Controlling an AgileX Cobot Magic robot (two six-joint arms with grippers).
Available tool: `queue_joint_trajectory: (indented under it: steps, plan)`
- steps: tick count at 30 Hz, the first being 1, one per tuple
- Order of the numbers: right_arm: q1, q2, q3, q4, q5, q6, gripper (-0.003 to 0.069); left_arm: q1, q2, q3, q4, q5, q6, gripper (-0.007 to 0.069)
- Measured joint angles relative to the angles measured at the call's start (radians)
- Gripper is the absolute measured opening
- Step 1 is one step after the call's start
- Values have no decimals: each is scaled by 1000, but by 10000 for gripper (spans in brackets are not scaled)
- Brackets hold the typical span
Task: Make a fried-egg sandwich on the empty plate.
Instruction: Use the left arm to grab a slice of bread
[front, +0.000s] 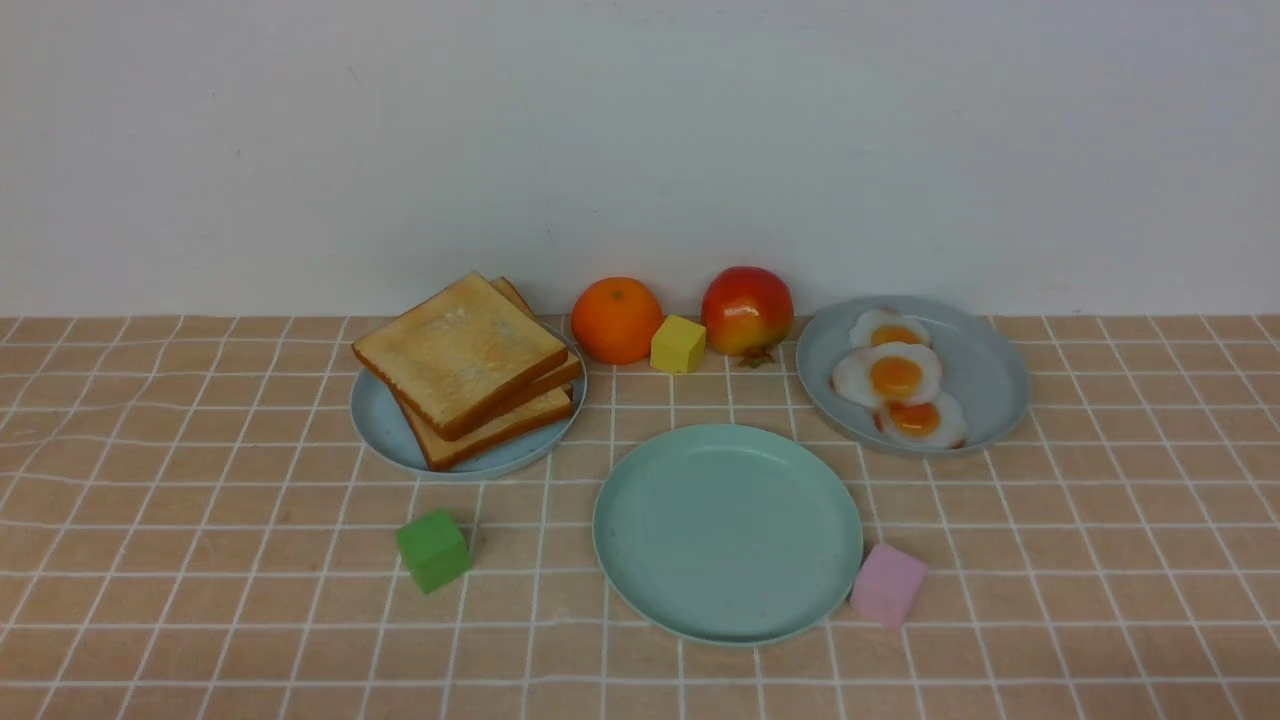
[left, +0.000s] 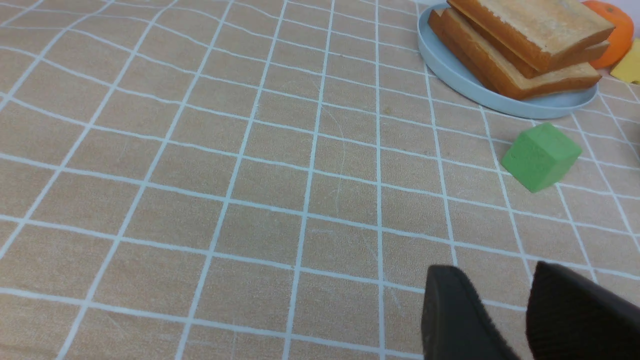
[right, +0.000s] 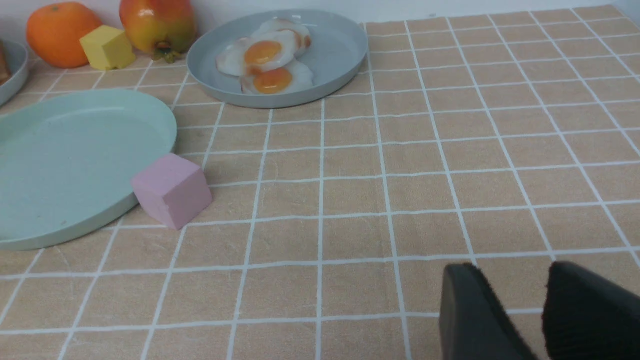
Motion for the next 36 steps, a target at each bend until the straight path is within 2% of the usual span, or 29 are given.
queue_joint_trajectory:
  steps: [11, 17, 20, 21, 25, 28, 32, 36]
  plan:
    - [0, 0, 0, 0, 0, 0, 239, 0, 0, 0, 0, 0, 0, 238]
    - [0, 0, 0, 0, 0, 0, 239, 0, 0, 0, -32, -154, -25, 238]
    - [0, 0, 0, 0, 0, 0, 239, 0, 0, 0, -186, -325, -138, 238]
    - [0, 0, 0, 0, 0, 0, 239, 0, 0, 0, -275, -398, -206, 238]
    - [0, 0, 0, 0, 0, 0, 239, 0, 0, 0, -421, -481, -337, 238]
    - [0, 0, 0, 0, 0, 0, 239, 0, 0, -3, -434, -458, -369, 236]
    - [0, 0, 0, 0, 0, 0, 239, 0, 0, -89, -359, -325, -365, 186]
    - [0, 0, 5, 35, -44, 21, 239, 0, 73, -270, -243, -182, -258, 62]
